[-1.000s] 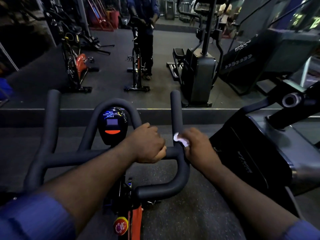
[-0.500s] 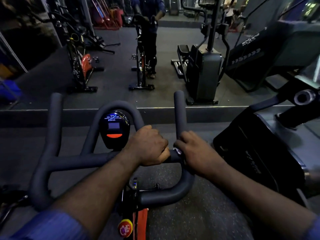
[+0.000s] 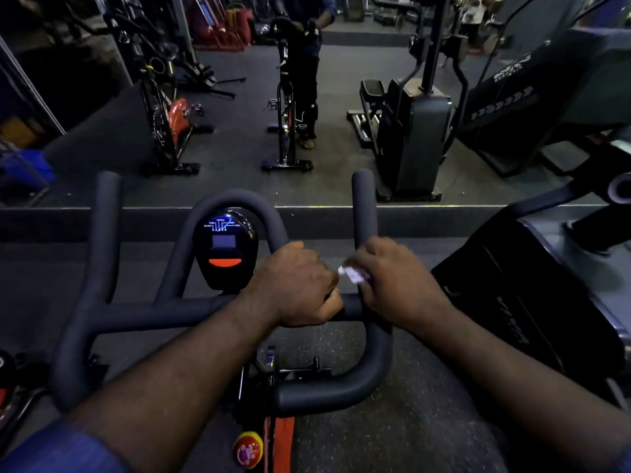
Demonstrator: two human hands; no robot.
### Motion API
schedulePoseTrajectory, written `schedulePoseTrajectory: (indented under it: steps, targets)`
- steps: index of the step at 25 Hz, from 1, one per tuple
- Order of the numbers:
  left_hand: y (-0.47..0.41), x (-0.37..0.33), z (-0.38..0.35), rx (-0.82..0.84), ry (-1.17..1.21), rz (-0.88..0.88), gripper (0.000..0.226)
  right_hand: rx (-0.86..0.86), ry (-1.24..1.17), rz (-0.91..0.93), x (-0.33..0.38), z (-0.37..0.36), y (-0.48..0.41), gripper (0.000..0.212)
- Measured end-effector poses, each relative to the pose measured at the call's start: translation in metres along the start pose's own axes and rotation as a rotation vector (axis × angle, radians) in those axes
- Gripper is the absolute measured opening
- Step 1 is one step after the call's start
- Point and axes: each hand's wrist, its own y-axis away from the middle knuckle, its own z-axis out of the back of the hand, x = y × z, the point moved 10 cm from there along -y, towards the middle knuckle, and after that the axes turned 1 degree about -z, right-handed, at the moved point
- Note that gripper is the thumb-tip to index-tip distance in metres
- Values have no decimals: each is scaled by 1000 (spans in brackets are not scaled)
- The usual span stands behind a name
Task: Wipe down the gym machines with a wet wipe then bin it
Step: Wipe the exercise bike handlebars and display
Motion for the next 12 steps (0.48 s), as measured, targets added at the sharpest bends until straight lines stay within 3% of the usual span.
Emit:
schedulePoseTrajectory:
  steps: [3, 4, 8, 12]
  targets:
    - [2, -3, 2, 12, 8, 6, 41, -280, 68, -40, -23, 43, -62, 19]
    - [1, -2, 2, 19, 16, 11, 41, -292, 99, -73, -35, 48, -79, 21]
    - [1, -3, 1, 34, 29, 24, 41, -142, 119, -57, -31, 1, -52, 18]
    - [1, 2, 2, 17, 27, 31, 39, -63, -241, -107, -11, -26, 22, 28]
